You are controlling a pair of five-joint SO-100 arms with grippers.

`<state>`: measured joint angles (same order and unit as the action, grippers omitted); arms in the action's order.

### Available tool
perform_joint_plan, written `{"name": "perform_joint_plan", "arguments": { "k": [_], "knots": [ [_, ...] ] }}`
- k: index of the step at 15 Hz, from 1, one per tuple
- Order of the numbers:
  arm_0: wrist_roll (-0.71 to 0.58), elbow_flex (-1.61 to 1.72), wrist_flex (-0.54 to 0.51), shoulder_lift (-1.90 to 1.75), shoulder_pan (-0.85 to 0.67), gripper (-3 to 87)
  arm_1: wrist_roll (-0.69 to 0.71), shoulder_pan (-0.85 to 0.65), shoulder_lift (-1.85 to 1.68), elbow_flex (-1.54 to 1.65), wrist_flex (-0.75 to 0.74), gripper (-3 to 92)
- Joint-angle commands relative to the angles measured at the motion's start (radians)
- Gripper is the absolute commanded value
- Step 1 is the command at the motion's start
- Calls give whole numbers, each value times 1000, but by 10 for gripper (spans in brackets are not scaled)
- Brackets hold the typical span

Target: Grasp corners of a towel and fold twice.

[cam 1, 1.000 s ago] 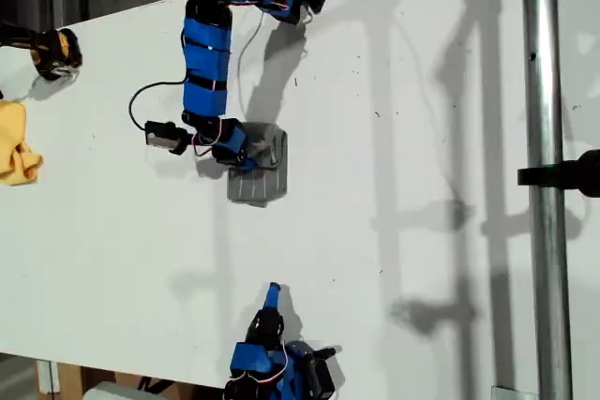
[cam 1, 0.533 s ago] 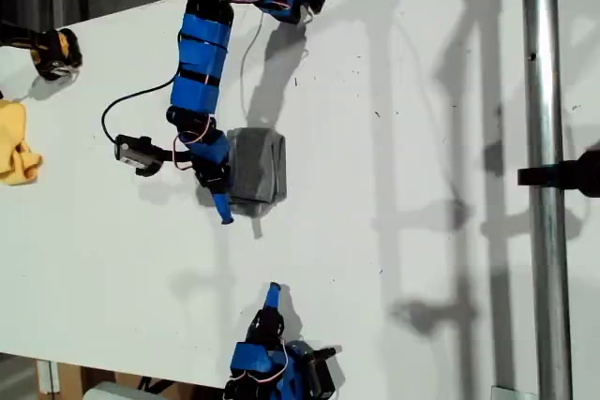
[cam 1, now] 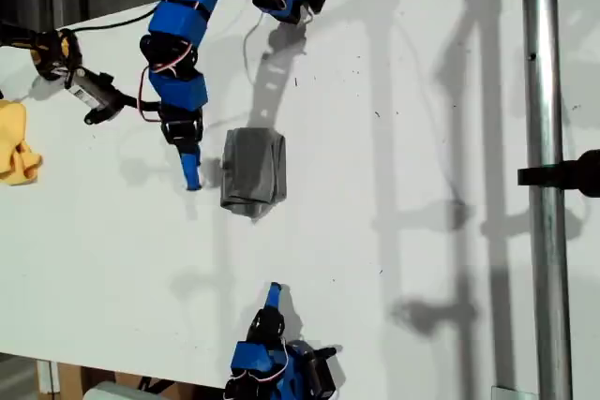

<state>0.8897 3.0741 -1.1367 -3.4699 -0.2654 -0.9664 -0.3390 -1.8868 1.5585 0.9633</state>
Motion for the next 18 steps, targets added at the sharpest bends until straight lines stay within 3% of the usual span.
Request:
{"name": "perform_joint_plan", "arguments": {
  "k": [1,3,6,8,9,11,12,13,14,15,17,18],
  "knots": [
    [-3,-5,32,-6,12,-26,-52,-14,-262,144,178,-2],
    [-18,-5,61,-6,18,-26,-175,-9,-500,466,222,-2],
    [8,48,199,-6,120,-20,-383,64,-911,982,238,-2],
    [9,48,155,-6,121,-25,-489,109,-1203,1193,344,-2],
    [37,48,114,-6,106,-20,-474,121,-1355,1266,365,-2],
    [75,49,101,-6,112,-25,-511,129,-1397,1339,393,20],
    [236,48,28,-6,80,-25,-514,124,-1397,1342,403,46],
    [503,48,-107,-6,20,-23,-514,121,-1397,1347,405,72],
    [474,46,-152,2,-48,-24,-514,123,-1397,1342,430,83],
    [295,46,-152,-5,-78,-23,-518,120,-1397,1339,449,83],
    [52,46,-150,-5,-75,-25,-518,124,-1399,1336,465,83],
    [58,46,-150,-5,-78,-25,-518,127,-1399,1336,465,83]
  ]
}}
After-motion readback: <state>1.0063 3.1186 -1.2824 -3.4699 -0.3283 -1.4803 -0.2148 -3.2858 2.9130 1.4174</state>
